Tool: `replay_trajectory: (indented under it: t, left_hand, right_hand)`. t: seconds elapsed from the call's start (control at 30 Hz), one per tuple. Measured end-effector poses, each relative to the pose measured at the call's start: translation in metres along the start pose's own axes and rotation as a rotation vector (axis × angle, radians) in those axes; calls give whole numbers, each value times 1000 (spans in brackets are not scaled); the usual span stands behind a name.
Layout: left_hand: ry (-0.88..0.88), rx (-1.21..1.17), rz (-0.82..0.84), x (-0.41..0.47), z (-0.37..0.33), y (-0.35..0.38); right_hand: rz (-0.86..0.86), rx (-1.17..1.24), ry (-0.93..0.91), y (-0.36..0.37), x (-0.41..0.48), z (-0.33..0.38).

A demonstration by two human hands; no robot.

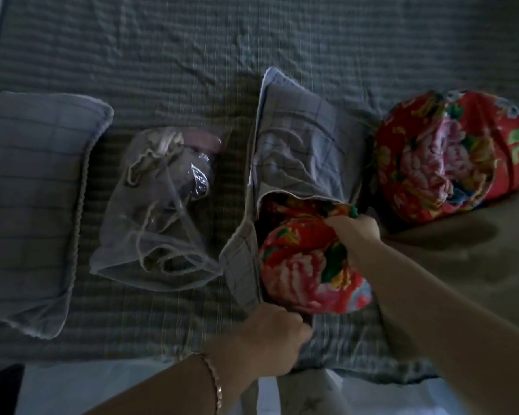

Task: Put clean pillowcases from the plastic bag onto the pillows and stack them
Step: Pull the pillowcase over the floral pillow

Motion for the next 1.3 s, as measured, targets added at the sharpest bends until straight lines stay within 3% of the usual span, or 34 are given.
replay_trajectory:
  t: [0.1,0.27,0.4,0.53,0.63,0.7,0.77,0.83,0.93,1.0,1.03,1.1,1.13,1.23,1.3]
  left_hand:
    - [21,-26,-45,0,0,6]
    - [84,-116,-105,1,3,1]
    - [106,-183,-155,15,-7,7]
    - [76,-286,-201,37,-7,3]
    - [26,-414,-191,32,0,3]
    - [-36,-443,-98,20,12,2]
    - [-101,-142,116,11,35,8]
    - [-128,186,280,5,66,8]
    - [-57,585,168,0,103,-27]
    - [33,670,47,-9,109,-44]
    - [87,660,57,-12,110,-40]
    - [160,615,49,-15,106,-34]
    - [180,586,4,-15,106,-34]
    - [160,576,-66,-21,114,-30]
    - [148,538,-110,-23,120,-26]
  right_hand:
    - [53,313,95,20,9,-25]
    - [154,404,87,26,16,-60]
    - [228,644,317,37,33,-95]
    - [289,658,337,52,39,-91]
    - [230,384,206,35,43,-92]
    - [172,-121,-52,18,43,-72]
    - [140,-574,-218,12,43,-56]
    - [113,-800,-241,8,54,-49]
    - [56,-973,-168,8,68,-56]
    - [-139,-1089,-135,1,71,-68]
    - [-261,-1154,-210,3,65,-67]
    - [-323,-1133,-398,21,45,-69]
    - [-253,-1064,-362,32,44,-78]
    - [3,-712,40,57,61,-109]
    - [34,-564,-56,69,59,-95]
Point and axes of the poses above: each hand's wrist, its own x-axis towards the middle knuckle, its own y-axis out of the palm, z = x × y, the point moved 8 cm from there along x, towards the middle knuckle, and after that the axes turned 12 degrees about y, right-handed, at the moved point
